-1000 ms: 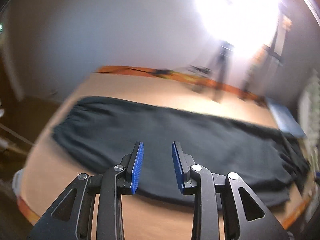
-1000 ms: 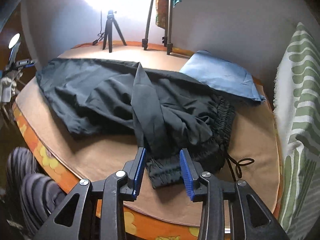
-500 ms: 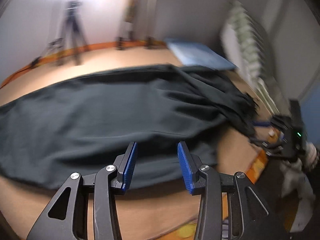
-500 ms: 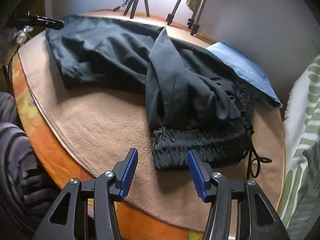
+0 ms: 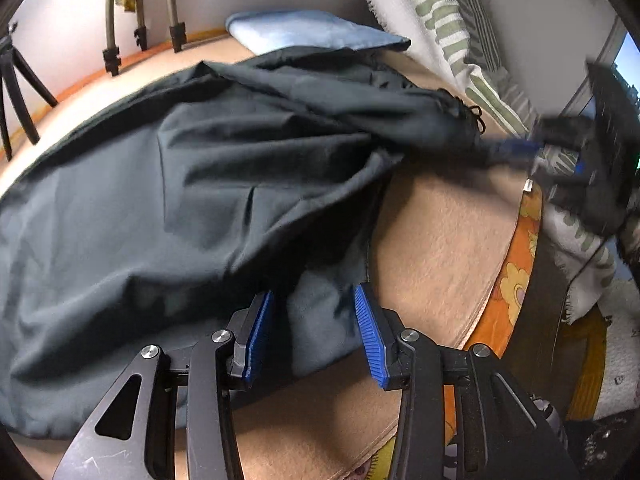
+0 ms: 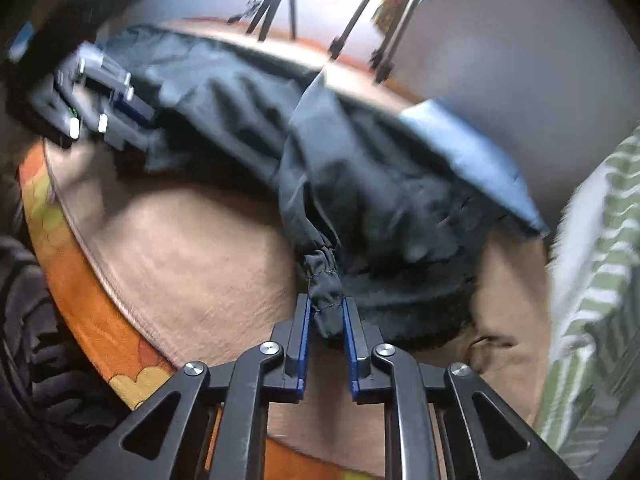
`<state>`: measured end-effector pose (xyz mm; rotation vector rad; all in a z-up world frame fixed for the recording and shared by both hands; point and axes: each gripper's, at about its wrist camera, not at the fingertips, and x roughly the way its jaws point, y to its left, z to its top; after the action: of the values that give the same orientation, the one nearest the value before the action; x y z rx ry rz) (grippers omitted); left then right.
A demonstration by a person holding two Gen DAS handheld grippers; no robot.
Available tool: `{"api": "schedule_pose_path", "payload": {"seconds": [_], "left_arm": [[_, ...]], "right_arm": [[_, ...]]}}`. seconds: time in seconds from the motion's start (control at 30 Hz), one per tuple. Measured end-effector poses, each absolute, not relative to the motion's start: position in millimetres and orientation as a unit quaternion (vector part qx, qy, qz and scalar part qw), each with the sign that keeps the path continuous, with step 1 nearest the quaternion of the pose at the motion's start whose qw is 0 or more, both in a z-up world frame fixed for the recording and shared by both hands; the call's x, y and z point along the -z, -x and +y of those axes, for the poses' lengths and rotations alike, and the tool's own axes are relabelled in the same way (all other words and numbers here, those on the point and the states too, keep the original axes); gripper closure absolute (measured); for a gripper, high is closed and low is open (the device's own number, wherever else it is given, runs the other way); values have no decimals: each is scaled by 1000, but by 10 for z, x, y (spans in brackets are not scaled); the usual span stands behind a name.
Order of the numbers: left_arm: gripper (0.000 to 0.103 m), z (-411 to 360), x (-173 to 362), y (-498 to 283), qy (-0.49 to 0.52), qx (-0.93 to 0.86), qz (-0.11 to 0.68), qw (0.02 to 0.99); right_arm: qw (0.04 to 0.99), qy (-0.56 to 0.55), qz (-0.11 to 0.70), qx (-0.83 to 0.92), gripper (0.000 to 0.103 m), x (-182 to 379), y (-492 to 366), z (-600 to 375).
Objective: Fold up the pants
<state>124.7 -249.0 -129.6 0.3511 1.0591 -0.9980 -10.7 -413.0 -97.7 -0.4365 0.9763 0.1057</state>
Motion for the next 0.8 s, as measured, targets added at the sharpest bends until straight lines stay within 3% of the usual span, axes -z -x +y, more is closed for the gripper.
{"api": "schedule_pose_path", "payload": {"seconds": [0.3, 0.47, 0.6, 0.73, 0.8], "left_arm": [[63, -2489, 1327, -1216, -159, 462, 472, 734], [63, -2479, 1334, -1221, -155, 464, 472, 733], [63, -2477, 1318, -1238, -156, 464, 474, 732], [63, -2476, 1305, -1238, -165, 464, 472, 731], [63, -2477, 1283, -1229, -166, 462, 472, 732]], "right_arm": [[894, 193, 402, 44, 92, 181, -568, -4883], [880, 180, 432, 78, 90, 360, -1337, -5276], [863, 144, 465, 138, 73, 657, -1681, -5592], [872, 41, 464, 148, 55, 686, -1525, -5838], [874, 10, 458, 159, 39, 660, -1316, -5898]]}}
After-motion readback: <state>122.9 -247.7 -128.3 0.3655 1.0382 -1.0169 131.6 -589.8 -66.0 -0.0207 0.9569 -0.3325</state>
